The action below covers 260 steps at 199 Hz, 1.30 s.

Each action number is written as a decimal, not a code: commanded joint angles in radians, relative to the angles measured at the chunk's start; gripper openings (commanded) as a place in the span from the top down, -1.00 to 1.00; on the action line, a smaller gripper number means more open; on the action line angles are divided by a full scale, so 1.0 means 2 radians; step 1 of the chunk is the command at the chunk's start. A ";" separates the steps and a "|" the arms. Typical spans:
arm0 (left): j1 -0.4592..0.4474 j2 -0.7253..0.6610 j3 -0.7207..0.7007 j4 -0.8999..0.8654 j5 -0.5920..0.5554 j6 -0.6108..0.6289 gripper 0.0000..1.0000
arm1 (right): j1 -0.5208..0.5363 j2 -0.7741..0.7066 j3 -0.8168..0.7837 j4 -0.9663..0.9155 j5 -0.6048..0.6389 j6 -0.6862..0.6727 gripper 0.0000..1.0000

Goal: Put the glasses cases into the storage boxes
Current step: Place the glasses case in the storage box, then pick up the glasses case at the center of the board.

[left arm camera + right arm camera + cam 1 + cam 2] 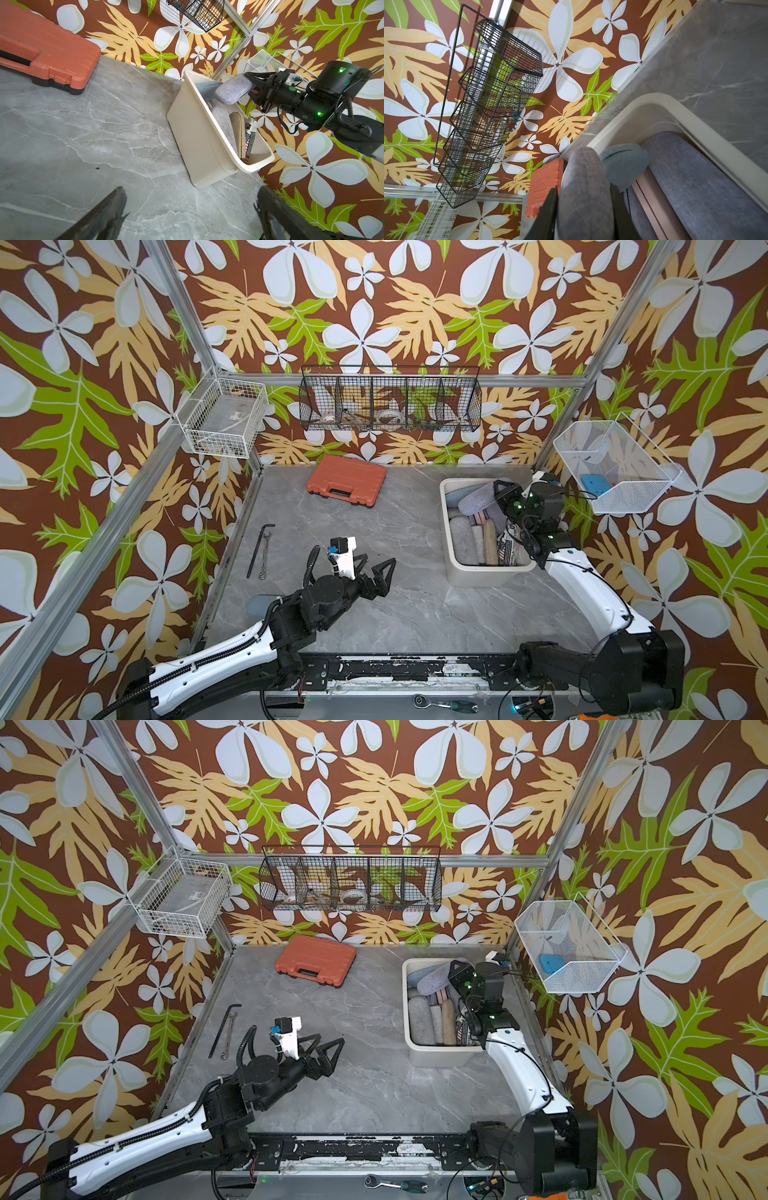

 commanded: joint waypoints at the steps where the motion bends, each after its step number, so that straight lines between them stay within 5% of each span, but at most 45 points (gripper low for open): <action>1: 0.000 0.000 0.006 -0.013 -0.024 -0.006 -1.00 | 0.000 0.011 -0.009 0.046 0.020 0.029 0.53; 28: 0.000 -0.004 0.004 -0.038 -0.064 -0.031 -1.00 | 0.000 0.031 -0.014 0.061 0.021 0.033 0.45; 65: 0.000 -0.018 0.009 -0.096 -0.130 -0.089 -1.00 | 0.006 0.033 -0.017 0.036 0.025 0.032 -0.14; 94: 0.006 -0.027 0.037 -0.196 -0.175 -0.172 -0.97 | 0.006 -0.009 -0.027 0.000 0.050 0.009 -0.36; 197: 0.062 -0.019 0.075 -0.322 -0.186 -0.259 -0.93 | 0.010 -0.164 -0.028 -0.106 0.031 -0.091 -0.35; 260: 0.070 -0.039 0.070 -0.341 -0.201 -0.276 -1.00 | 0.081 -0.186 -0.006 -0.189 -0.010 -0.189 -0.32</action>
